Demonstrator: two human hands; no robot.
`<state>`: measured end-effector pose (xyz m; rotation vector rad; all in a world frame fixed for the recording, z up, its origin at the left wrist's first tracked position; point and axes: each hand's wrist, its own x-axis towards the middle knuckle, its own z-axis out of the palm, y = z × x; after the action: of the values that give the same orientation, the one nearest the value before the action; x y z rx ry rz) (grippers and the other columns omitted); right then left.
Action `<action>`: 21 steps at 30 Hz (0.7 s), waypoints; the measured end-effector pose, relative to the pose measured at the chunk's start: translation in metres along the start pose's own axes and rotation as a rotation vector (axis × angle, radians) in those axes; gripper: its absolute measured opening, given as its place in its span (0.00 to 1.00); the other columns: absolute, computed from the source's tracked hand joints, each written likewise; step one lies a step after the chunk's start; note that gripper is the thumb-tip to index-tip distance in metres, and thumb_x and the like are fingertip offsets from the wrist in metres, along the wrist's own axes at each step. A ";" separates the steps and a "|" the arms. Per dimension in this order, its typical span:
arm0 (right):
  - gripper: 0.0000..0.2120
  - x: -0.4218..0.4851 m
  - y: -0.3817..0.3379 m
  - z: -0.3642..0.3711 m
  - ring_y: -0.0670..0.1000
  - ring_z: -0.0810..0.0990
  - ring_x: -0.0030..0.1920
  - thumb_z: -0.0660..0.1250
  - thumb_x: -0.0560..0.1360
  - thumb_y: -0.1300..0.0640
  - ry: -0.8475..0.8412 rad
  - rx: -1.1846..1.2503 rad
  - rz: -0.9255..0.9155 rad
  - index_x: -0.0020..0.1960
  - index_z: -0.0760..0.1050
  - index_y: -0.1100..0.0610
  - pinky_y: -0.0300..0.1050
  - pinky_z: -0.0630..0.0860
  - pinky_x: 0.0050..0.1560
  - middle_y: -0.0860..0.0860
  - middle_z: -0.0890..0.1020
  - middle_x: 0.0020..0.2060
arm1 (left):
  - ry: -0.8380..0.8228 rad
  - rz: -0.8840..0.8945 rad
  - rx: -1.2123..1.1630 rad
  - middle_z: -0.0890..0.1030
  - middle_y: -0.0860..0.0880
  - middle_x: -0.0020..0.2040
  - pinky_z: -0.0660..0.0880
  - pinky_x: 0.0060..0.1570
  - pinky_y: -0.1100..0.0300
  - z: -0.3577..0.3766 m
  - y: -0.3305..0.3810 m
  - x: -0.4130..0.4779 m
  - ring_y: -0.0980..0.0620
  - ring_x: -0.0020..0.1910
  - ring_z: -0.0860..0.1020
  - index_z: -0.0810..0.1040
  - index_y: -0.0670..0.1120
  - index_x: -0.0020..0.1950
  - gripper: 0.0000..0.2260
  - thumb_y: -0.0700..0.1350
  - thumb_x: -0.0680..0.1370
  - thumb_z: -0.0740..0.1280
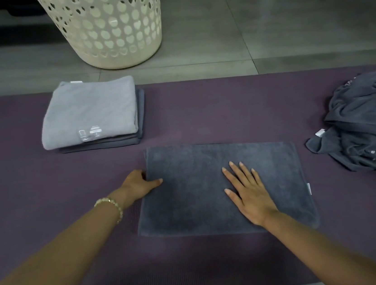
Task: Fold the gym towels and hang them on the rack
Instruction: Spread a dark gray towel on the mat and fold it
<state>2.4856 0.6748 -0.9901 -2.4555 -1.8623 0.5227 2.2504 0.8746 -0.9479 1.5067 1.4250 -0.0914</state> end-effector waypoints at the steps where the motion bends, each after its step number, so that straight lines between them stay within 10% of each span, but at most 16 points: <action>1: 0.39 0.000 0.000 -0.002 0.44 0.30 0.74 0.17 0.66 0.31 -0.011 0.012 0.002 0.74 0.33 0.41 0.44 0.28 0.73 0.42 0.36 0.76 | -0.071 -0.019 -0.137 0.78 0.44 0.60 0.73 0.53 0.60 -0.003 0.003 -0.001 0.47 0.54 0.78 0.73 0.37 0.65 0.24 0.47 0.74 0.72; 5: 0.39 -0.001 -0.002 -0.012 0.42 0.37 0.76 0.27 0.71 0.31 0.006 0.139 0.011 0.77 0.46 0.45 0.41 0.33 0.74 0.42 0.45 0.77 | -0.219 -0.059 -0.489 0.78 0.43 0.61 0.75 0.56 0.56 -0.008 0.005 -0.003 0.48 0.57 0.78 0.71 0.39 0.67 0.22 0.46 0.76 0.70; 11: 0.22 -0.013 -0.010 -0.025 0.40 0.56 0.74 0.52 0.81 0.46 0.104 0.446 0.080 0.74 0.63 0.48 0.39 0.51 0.75 0.41 0.60 0.74 | -0.034 0.142 -0.370 0.80 0.48 0.56 0.77 0.54 0.58 -0.008 0.013 -0.021 0.55 0.48 0.80 0.75 0.46 0.64 0.15 0.44 0.77 0.68; 16: 0.10 -0.016 -0.023 -0.041 0.44 0.78 0.53 0.55 0.82 0.53 0.209 1.129 0.254 0.59 0.72 0.44 0.33 0.73 0.52 0.48 0.79 0.57 | -0.198 0.393 -0.361 0.80 0.50 0.54 0.76 0.43 0.72 0.021 0.067 -0.050 0.60 0.47 0.79 0.66 0.52 0.68 0.22 0.39 0.77 0.68; 21: 0.14 -0.023 -0.013 -0.052 0.49 0.80 0.48 0.51 0.83 0.50 0.247 1.520 0.463 0.61 0.70 0.53 0.40 0.77 0.46 0.51 0.80 0.52 | -0.454 0.314 -0.415 0.75 0.53 0.61 0.77 0.47 0.68 0.088 0.083 -0.065 0.56 0.50 0.80 0.63 0.50 0.72 0.22 0.41 0.80 0.64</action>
<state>2.4821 0.6671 -0.9325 -1.5993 -0.3188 1.0232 2.3439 0.7873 -0.8991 1.2439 0.7779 0.0520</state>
